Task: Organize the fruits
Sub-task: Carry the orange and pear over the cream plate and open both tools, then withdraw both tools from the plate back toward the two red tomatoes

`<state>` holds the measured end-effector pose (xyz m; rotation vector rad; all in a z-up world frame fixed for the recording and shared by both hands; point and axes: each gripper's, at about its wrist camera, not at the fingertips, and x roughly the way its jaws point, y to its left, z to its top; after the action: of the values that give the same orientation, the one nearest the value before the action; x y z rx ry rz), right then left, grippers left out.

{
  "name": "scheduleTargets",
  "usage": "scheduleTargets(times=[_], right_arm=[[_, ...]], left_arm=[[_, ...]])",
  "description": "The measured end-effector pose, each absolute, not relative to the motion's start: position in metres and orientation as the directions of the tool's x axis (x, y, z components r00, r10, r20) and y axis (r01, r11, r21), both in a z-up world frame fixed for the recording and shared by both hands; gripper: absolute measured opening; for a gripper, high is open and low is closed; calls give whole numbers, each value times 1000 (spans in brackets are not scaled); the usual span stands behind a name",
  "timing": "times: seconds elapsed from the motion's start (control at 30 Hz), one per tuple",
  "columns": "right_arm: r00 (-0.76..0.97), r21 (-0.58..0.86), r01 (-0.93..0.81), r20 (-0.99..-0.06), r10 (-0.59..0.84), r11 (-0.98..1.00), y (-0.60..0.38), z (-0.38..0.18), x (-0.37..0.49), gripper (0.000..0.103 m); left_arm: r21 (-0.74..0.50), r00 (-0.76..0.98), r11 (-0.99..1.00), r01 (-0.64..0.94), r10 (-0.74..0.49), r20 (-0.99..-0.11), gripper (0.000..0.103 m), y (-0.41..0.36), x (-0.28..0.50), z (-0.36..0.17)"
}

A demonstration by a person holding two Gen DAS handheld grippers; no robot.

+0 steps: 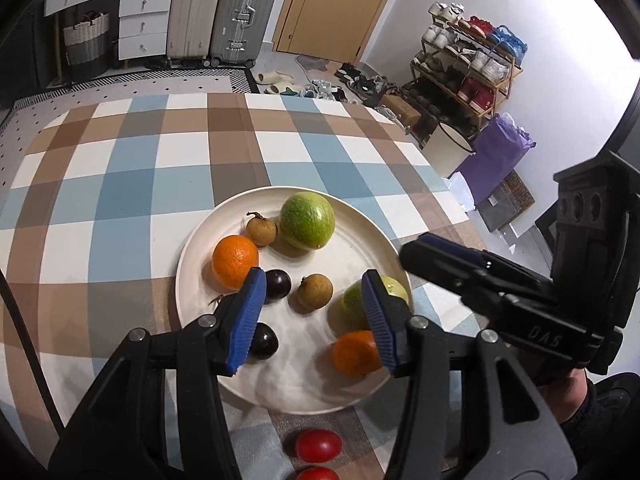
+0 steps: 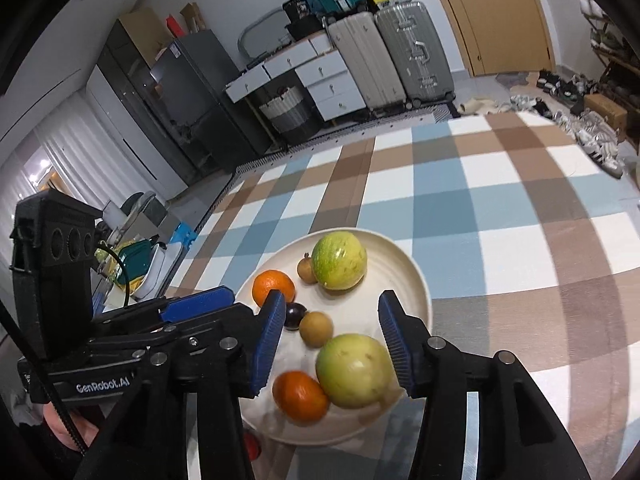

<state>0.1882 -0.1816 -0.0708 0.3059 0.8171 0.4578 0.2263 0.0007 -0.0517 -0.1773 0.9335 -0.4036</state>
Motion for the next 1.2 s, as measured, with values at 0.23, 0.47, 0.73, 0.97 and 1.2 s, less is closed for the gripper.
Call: scheduleTargets(times=[0.23, 0.47, 0.73, 0.97, 1.2], right_arm=[[641, 427, -272, -588, 493, 863, -193, -52, 163, 64], [648, 407, -304, -575, 500, 862, -187, -41, 140, 65], [657, 374, -339, -562, 502, 863, -179, -36, 113, 77], [669, 334, -359, -560, 490, 872, -173, -40, 96, 85], [651, 302, -355, -600, 465, 885, -164, -63, 87, 85]], left_arm=[[-295, 575, 927, 229, -374, -728, 69, 9, 199, -38], [-254, 600, 953, 166, -302, -741, 82, 21, 170, -37], [-226, 632, 965, 136, -260, -730, 91, 34, 139, -36], [-229, 641, 967, 108, -244, -728, 102, 39, 119, -47], [-238, 601, 967, 95, -246, -761, 102, 41, 109, -73]])
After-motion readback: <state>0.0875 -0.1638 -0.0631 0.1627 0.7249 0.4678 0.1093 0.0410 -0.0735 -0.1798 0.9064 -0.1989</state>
